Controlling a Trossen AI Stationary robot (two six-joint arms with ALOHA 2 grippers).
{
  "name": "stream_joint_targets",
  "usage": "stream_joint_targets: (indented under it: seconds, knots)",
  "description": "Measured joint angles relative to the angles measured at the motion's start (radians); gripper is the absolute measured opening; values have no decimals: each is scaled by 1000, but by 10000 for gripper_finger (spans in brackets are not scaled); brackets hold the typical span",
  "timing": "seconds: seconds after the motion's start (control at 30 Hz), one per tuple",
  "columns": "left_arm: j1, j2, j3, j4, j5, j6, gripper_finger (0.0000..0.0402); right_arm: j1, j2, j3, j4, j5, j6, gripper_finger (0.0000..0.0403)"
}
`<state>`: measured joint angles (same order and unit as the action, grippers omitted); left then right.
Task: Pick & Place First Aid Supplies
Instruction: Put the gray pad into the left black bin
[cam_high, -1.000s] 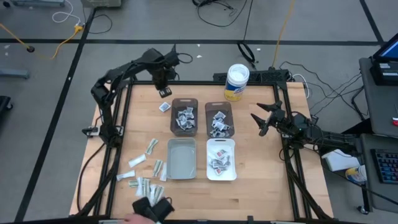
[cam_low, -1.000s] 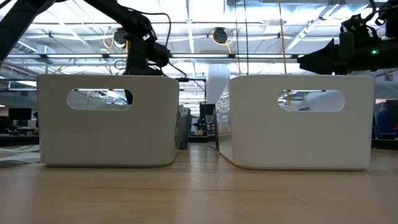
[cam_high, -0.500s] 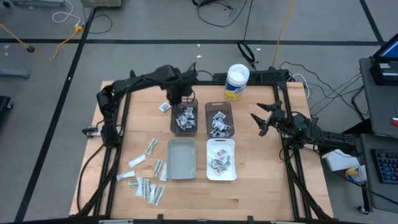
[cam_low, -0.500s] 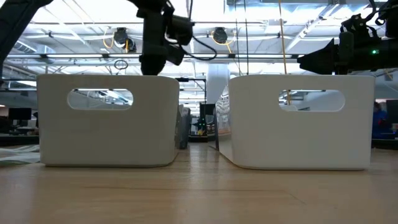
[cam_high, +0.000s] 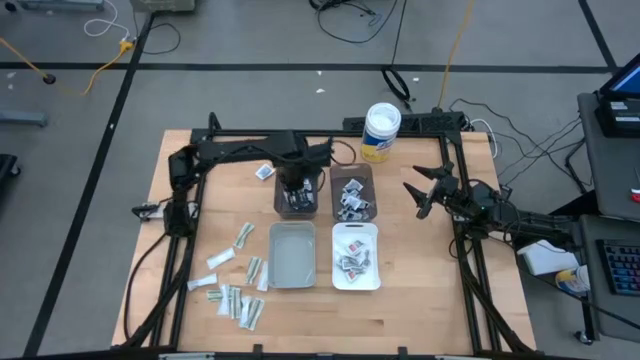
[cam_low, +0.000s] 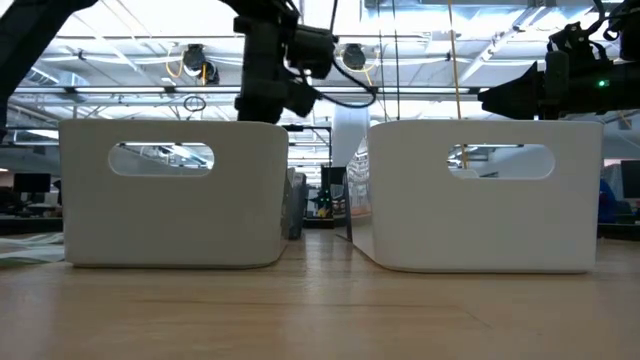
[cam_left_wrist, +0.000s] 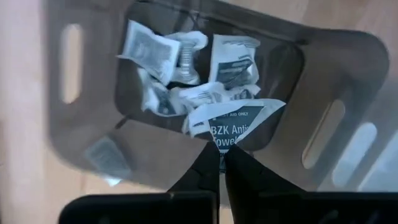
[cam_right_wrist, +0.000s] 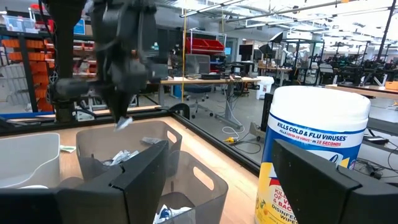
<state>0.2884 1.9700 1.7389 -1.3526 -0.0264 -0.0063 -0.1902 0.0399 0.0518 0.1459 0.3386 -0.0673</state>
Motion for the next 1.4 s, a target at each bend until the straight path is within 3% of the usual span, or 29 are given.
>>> stream_joint_targets:
  seconds: [0.63, 0.8, 1.1, 1.4]
  knots:
    - [-6, 84, -85, 182, 16, 11, 16, 0, 0, 0, 0, 0, 0, 279]
    - [-7, 84, -85, 202, -25, 11, 92, 0, 0, 0, 0, 0, 0, 279]
    - [-6, 84, -85, 198, 10, 2, 246, 0, 0, 0, 0, 0, 0, 279]
    - [59, 33, -85, 171, 61, -151, 309, 0, 0, 0, 0, 0, 0, 279]
